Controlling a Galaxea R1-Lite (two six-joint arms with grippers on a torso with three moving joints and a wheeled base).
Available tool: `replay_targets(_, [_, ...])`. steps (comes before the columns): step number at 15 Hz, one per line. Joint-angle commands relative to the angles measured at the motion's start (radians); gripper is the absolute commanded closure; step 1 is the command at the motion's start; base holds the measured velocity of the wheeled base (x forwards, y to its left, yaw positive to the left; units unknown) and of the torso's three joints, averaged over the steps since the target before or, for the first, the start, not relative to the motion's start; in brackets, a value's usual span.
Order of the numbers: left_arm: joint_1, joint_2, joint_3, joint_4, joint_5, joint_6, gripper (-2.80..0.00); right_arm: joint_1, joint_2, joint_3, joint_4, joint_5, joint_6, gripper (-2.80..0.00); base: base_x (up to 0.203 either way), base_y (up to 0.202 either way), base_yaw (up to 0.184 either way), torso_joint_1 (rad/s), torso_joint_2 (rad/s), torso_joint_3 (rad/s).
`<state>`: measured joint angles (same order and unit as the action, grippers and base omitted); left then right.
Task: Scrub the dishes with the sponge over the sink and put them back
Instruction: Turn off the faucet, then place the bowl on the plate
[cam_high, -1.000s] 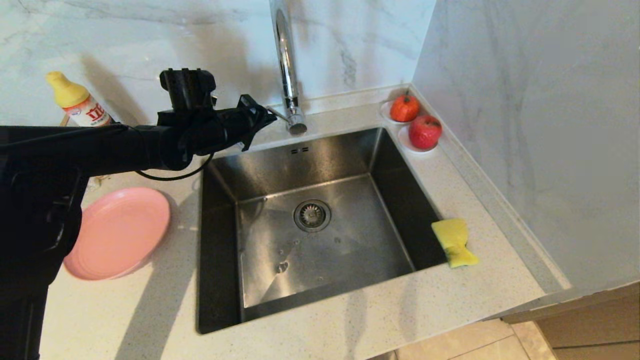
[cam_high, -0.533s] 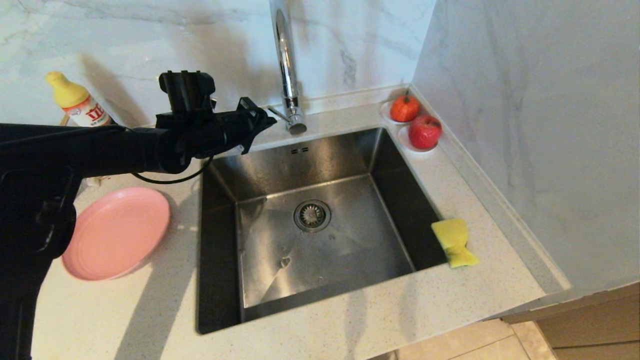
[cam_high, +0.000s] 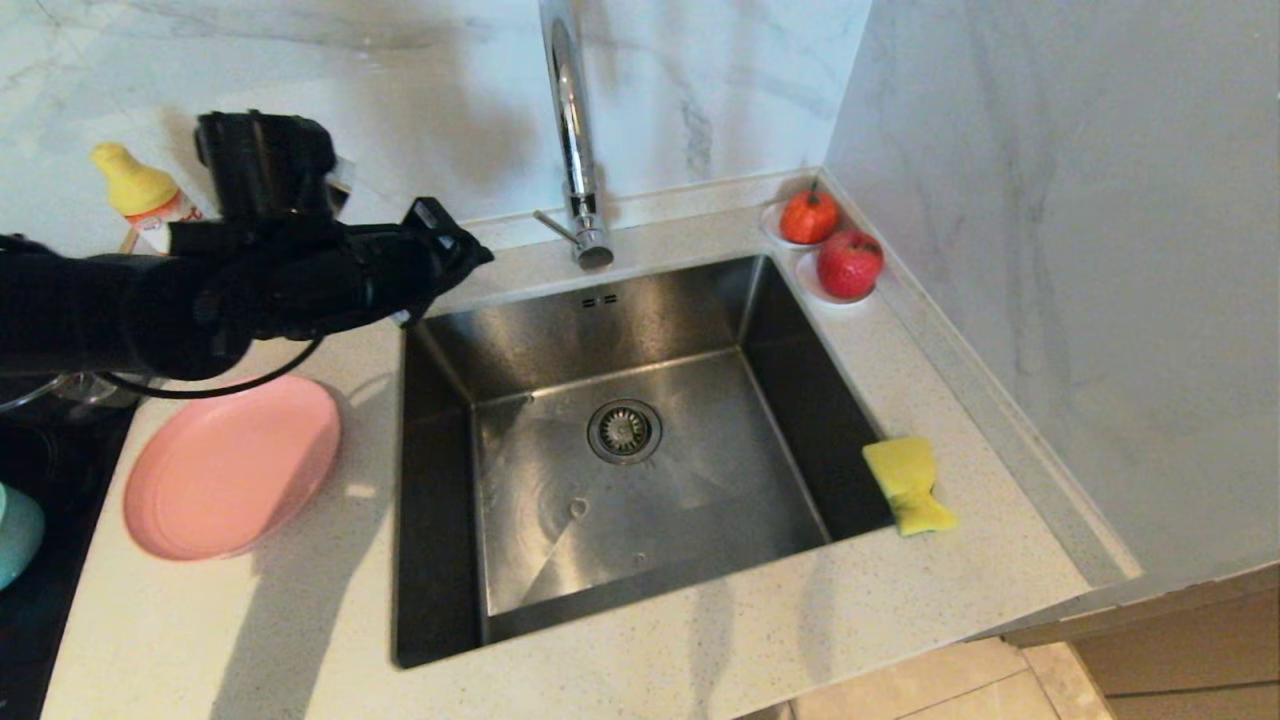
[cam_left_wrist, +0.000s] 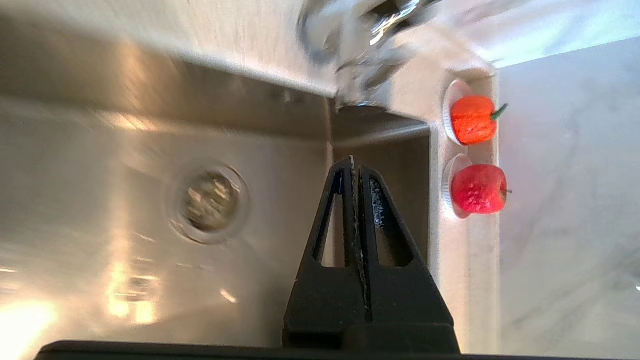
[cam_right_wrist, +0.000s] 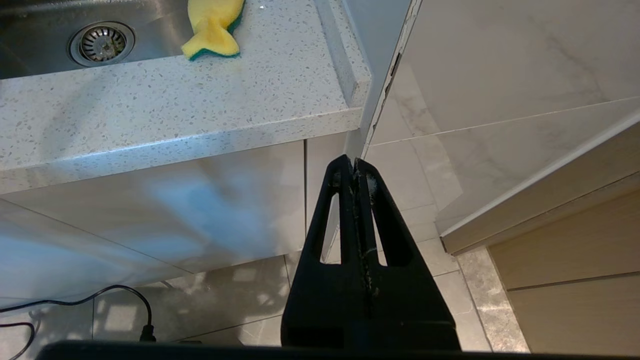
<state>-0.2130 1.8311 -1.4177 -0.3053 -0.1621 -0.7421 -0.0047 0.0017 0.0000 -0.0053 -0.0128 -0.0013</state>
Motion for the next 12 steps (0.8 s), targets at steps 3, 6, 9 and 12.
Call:
replay_targets(3, [0.0, -0.38, 0.208, 0.011, 0.05, 0.248, 0.0, 0.0, 0.0, 0.0, -0.001, 0.0, 0.0, 0.0, 0.0, 0.0, 0.0, 0.0, 0.0, 0.0])
replay_targets(6, [0.0, -0.596, 0.416, 0.01, 0.257, 0.477, 0.0, 0.0, 0.0, 0.0, -0.001, 0.0, 0.0, 0.0, 0.0, 0.0, 0.0, 0.0, 0.0, 0.0])
replay_targets(9, [0.001, -0.841, 0.541, 0.024, 0.385, 0.554, 0.0, 0.0, 0.0, 0.0, -0.001, 0.0, 0.0, 0.0, 0.0, 0.0, 0.0, 0.0, 0.0, 0.0])
replay_targets(12, [0.003, -1.109, 0.713, 0.093, 0.421, 0.604, 0.0, 0.0, 0.0, 0.0, -0.001, 0.0, 0.0, 0.0, 0.0, 0.0, 0.0, 0.0, 0.0, 0.0])
